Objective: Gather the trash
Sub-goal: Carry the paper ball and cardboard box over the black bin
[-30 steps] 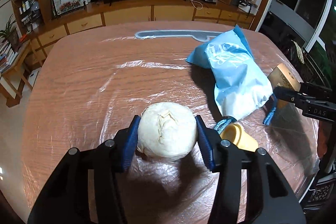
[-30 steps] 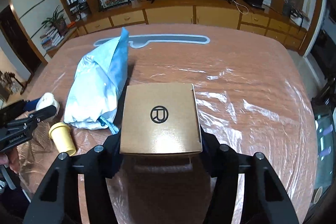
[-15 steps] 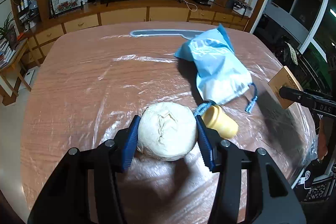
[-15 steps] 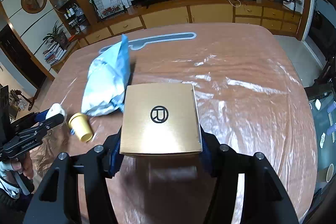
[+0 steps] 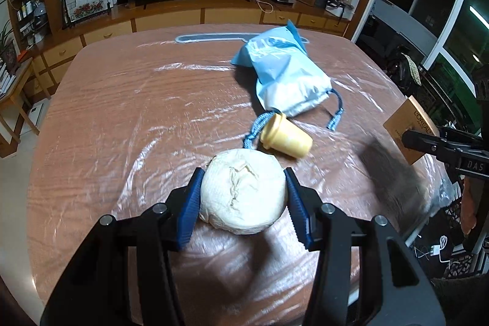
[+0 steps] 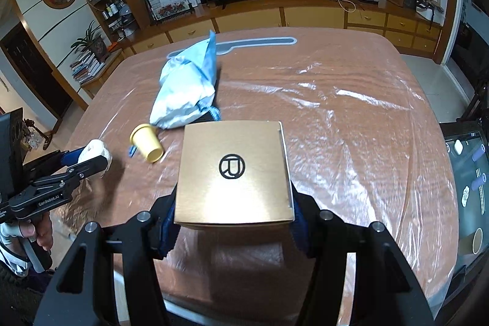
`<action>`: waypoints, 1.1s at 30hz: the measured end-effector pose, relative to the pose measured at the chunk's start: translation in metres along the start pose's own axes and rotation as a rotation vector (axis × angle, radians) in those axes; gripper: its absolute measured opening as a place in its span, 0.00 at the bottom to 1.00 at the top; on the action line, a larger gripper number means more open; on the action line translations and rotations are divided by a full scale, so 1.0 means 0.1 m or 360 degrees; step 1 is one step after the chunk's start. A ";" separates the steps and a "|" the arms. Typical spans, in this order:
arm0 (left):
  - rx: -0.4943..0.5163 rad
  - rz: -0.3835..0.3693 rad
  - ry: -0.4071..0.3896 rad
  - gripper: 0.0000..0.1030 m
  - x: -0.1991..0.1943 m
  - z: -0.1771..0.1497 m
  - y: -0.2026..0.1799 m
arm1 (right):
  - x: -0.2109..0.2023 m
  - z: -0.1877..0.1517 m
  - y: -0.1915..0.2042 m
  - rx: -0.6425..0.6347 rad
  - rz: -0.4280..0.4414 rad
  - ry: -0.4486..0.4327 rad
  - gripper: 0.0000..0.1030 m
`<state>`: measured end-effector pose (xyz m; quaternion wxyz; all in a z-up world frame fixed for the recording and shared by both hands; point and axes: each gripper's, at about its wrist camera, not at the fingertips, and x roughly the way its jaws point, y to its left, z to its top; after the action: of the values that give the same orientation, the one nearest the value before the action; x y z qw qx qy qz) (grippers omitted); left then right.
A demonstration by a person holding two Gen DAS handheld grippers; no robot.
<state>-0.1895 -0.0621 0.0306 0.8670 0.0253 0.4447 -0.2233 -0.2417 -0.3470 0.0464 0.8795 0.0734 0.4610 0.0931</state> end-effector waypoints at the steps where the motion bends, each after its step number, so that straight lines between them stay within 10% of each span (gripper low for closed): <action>1: 0.0005 -0.0005 -0.0001 0.51 -0.02 -0.02 -0.01 | -0.02 -0.02 0.00 -0.0002 0.0000 0.0000 0.56; 33: 0.0198 -0.0142 0.0040 0.51 -0.47 -0.63 -0.41 | -0.46 -0.79 0.51 -0.0173 0.0042 0.0065 0.56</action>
<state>-0.2782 -0.0664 0.0361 0.8473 0.0620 0.4415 -0.2886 -0.3373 -0.3042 0.0491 0.8712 0.0296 0.4722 0.1309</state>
